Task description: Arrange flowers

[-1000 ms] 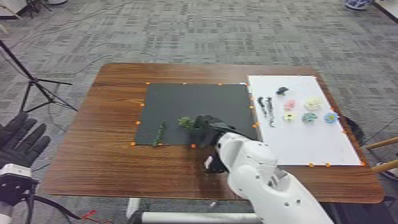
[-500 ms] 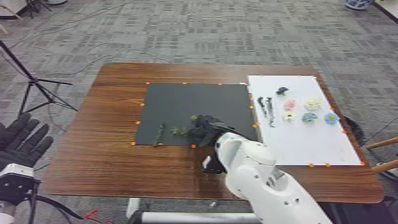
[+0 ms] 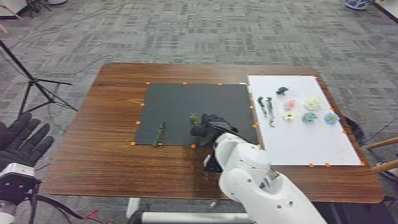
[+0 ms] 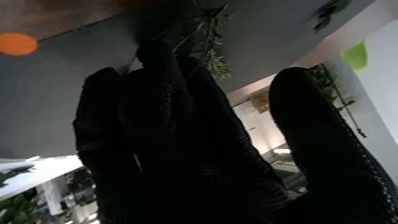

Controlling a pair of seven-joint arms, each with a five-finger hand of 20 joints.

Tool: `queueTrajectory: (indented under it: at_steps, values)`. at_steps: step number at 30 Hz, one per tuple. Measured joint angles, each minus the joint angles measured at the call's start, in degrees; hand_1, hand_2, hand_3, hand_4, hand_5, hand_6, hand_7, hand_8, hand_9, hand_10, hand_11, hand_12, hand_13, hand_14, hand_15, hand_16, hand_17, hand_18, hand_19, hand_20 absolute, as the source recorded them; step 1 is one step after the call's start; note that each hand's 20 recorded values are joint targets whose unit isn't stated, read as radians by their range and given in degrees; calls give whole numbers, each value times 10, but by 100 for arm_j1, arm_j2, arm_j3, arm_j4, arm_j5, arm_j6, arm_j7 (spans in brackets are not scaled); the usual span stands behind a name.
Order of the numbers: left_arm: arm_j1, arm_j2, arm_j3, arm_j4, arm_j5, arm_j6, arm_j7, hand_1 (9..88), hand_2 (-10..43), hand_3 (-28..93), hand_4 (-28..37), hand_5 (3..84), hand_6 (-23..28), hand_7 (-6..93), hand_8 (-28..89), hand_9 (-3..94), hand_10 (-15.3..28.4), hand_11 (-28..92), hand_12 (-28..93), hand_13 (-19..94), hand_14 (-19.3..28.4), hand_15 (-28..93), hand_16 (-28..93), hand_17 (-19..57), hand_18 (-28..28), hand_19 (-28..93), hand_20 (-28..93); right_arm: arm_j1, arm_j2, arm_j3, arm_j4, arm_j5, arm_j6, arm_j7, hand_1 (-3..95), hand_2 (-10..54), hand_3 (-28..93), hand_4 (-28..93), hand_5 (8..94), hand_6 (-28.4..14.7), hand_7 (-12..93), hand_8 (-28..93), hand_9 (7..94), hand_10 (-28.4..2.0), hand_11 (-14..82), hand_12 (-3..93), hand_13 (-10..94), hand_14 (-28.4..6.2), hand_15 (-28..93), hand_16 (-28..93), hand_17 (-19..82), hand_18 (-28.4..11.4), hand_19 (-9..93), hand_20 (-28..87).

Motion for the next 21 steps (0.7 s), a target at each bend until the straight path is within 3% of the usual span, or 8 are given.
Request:
queueTrajectory:
  at_steps: [21]
  values:
    - [-45,-2,-36,20,2,3,-79,239,188,704,-283,336,71,88,-69,274,117,117,124,194,123,197,-13,-38,97,158,121,-65,-79,-142,0,-81,257,-256,236,171,748,-165,578,-173,49,-95,538,-284,258,221,554,-226,786,302,303,-284,842,326]
